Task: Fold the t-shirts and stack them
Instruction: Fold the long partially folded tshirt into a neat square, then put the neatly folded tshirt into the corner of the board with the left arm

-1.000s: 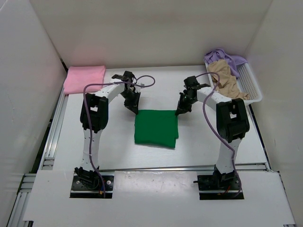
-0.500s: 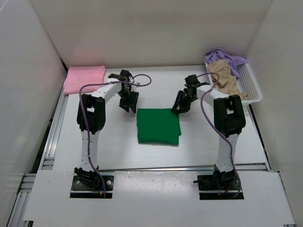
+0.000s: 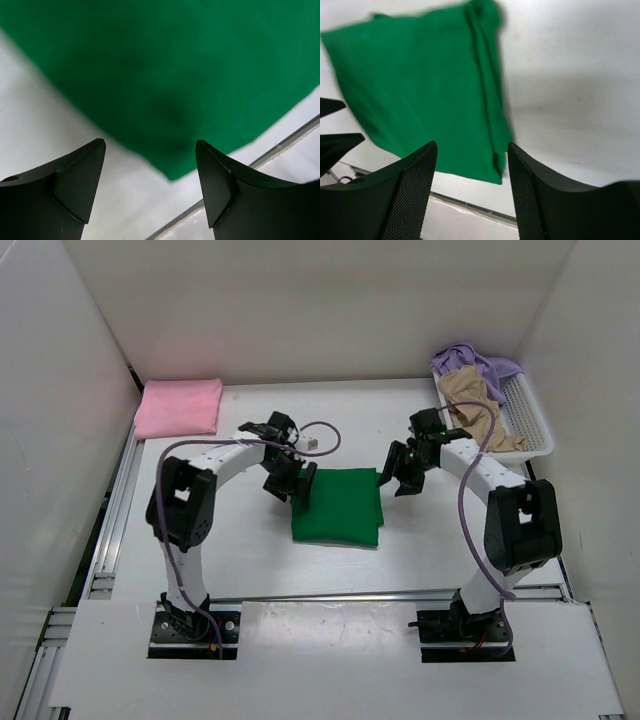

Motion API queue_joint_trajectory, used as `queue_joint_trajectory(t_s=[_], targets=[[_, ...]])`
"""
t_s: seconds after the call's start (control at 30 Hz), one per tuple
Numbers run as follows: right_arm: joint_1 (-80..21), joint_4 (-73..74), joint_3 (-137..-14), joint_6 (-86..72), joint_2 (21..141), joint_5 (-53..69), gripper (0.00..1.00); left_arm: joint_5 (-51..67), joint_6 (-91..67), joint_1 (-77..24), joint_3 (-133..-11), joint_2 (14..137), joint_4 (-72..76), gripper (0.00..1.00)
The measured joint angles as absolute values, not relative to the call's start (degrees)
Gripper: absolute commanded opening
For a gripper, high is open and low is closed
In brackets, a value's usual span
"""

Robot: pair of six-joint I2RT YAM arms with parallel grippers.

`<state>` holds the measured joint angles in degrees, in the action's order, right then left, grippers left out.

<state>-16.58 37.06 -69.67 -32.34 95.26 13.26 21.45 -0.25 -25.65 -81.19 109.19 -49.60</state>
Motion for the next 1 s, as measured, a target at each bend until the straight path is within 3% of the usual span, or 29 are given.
queue_joint_trajectory(t_s=[0.13,0.33,0.47,0.5,0.53,0.63,0.83,1.0], targets=[[-16.64,35.9,-64.79,-32.45,98.32,14.35,0.63,23.53,-0.75,-27.7,-84.44,117.47,-50.26,0.84],[-16.69,31.75,-60.86,-33.39,99.15,17.28,0.59,26.11,-0.95,-26.89,-83.29,117.1,-48.64,0.81],[-16.69,28.01,-59.75,-34.33,99.74,18.83,0.53,30.15,-1.19,-26.65,-81.52,117.23,-48.58,0.57],[-16.69,27.14,-59.4,-34.72,100.18,19.31,0.53,31.4,-1.34,-26.63,-81.93,118.04,-48.93,0.49],[-16.67,26.35,-59.07,-35.24,100.75,19.92,0.53,32.67,-1.34,-26.63,-82.91,119.59,-49.65,0.33],[-16.67,24.64,-58.59,-37.08,102.43,22.52,0.53,38.74,-2.11,-26.37,-89.01,126.43,-52.53,0.1],[-16.16,23.66,-58.59,-38.87,102.72,23.29,0.56,45.06,-2.37,-23.38,-93.36,130.98,-55.46,0.1],[-12.69,26.55,-58.61,-37.19,100.25,19.99,0.57,34.54,-2.42,-20.21,-96.14,129.69,-59.61,0.1]])
